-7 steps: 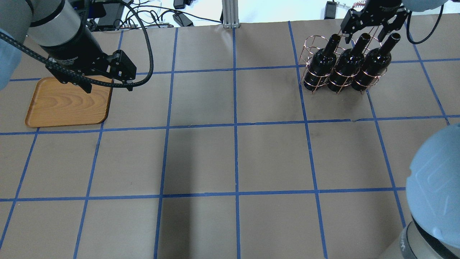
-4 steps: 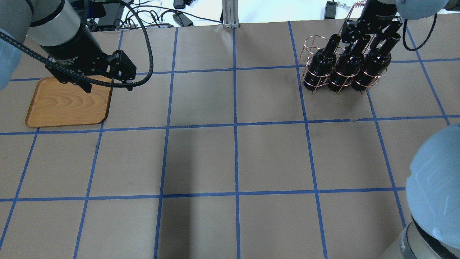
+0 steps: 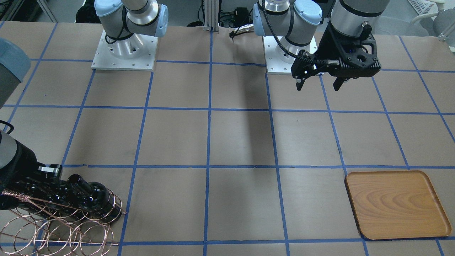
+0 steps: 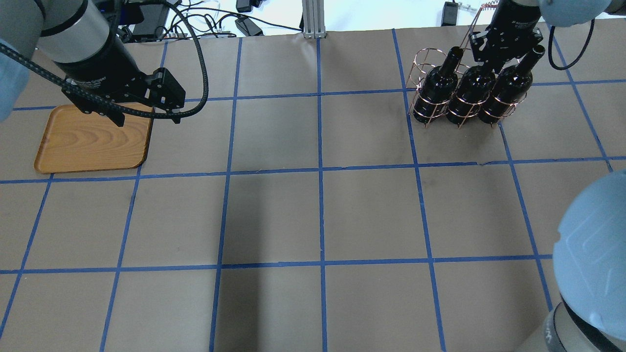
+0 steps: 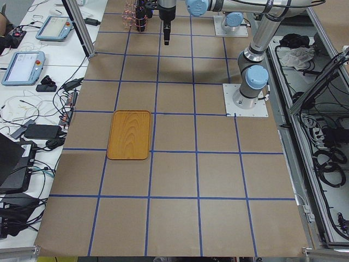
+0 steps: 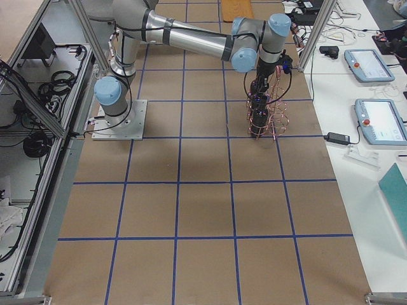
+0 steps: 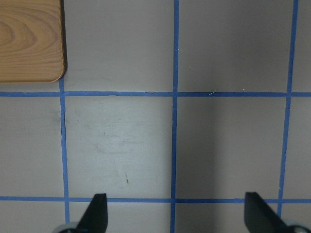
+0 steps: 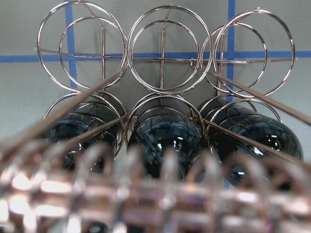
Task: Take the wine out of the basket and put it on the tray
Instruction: 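Close the right gripper on the neck of the middle dark bottle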
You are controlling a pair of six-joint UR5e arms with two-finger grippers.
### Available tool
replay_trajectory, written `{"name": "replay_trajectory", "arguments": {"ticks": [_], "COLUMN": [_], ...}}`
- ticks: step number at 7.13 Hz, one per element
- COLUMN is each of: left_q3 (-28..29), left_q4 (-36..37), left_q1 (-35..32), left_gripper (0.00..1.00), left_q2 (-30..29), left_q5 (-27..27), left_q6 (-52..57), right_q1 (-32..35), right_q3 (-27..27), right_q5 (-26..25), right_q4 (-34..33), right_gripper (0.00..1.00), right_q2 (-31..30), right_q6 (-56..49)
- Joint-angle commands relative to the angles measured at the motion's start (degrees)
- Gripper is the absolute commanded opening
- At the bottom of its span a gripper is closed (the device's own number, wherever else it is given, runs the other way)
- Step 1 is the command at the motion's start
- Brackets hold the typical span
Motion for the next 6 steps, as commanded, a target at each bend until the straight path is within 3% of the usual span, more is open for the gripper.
{"name": "replay_trajectory", "arguments": {"ticks": [1,3,6], "left_q3": [0.0,0.0,0.0], "left_q4": [0.0,0.17,0.44], "left_q1": [0.0,0.09,0.18], "left_gripper": [1.0,1.0,1.0], "left_q2": [-0.09,0.0,0.0], "left_q5": [0.0,0.0,-0.09], "left_q6": [-0.09,0.0,-0.18], "right_q1": [0.0,0.0,0.26], "right_q3": [-0.34,-1.65,-3.08], "right_q5": [1.16,1.61,0.73], "right_q4": [0.07,2.86,16.11], "right_gripper": [0.23,0.23,0.22], "right_q2": [-3.06,-8.07,-15.62], "right_q6": [0.09,0.17,1.13]}}
